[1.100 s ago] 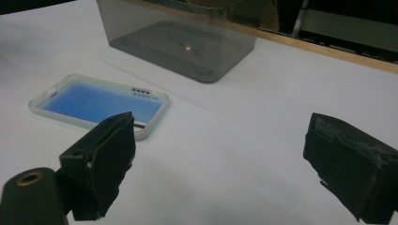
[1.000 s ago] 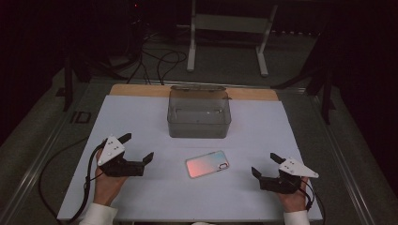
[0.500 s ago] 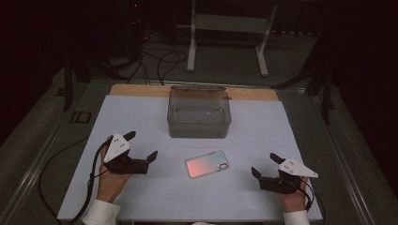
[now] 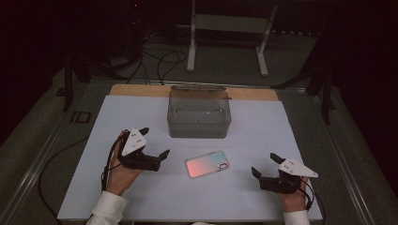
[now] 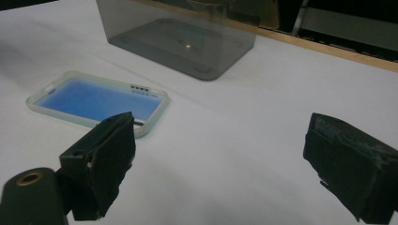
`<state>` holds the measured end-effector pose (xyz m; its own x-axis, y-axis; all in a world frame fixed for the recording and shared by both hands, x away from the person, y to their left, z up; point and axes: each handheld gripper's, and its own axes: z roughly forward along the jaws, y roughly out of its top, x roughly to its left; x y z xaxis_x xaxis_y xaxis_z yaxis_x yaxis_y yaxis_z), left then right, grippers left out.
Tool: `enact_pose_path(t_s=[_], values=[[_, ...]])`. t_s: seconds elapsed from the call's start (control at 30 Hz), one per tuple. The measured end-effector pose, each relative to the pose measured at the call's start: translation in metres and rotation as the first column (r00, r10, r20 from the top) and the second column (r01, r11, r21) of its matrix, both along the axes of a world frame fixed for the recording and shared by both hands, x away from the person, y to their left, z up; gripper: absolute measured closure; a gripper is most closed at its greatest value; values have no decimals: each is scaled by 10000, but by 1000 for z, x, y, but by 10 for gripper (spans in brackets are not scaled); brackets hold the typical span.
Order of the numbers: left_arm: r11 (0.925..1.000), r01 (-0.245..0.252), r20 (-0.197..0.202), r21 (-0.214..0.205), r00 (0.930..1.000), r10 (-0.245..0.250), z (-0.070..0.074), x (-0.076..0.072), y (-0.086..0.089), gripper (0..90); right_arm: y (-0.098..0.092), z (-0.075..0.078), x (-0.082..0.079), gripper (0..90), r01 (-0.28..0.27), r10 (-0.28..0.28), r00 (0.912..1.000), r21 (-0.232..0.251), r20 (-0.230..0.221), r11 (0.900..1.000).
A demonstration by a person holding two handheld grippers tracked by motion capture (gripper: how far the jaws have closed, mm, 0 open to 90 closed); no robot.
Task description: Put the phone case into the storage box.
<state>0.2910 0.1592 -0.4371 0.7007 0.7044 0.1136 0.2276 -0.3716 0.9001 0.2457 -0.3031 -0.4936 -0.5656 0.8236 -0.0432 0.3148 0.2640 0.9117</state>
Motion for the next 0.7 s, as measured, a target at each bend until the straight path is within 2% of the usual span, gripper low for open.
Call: enact_pose_path(t_s=[0.33,0.7], values=[[9981,465,-383,399,9983,-450,0,12,-18,3,0,0,0,96,-2,2,10000,-49,-20,10000],[9908,906,-1006,1006,9917,-805,-5,26,-31,4,1,-1,0,95,-36,35,10000,-76,-54,10000]])
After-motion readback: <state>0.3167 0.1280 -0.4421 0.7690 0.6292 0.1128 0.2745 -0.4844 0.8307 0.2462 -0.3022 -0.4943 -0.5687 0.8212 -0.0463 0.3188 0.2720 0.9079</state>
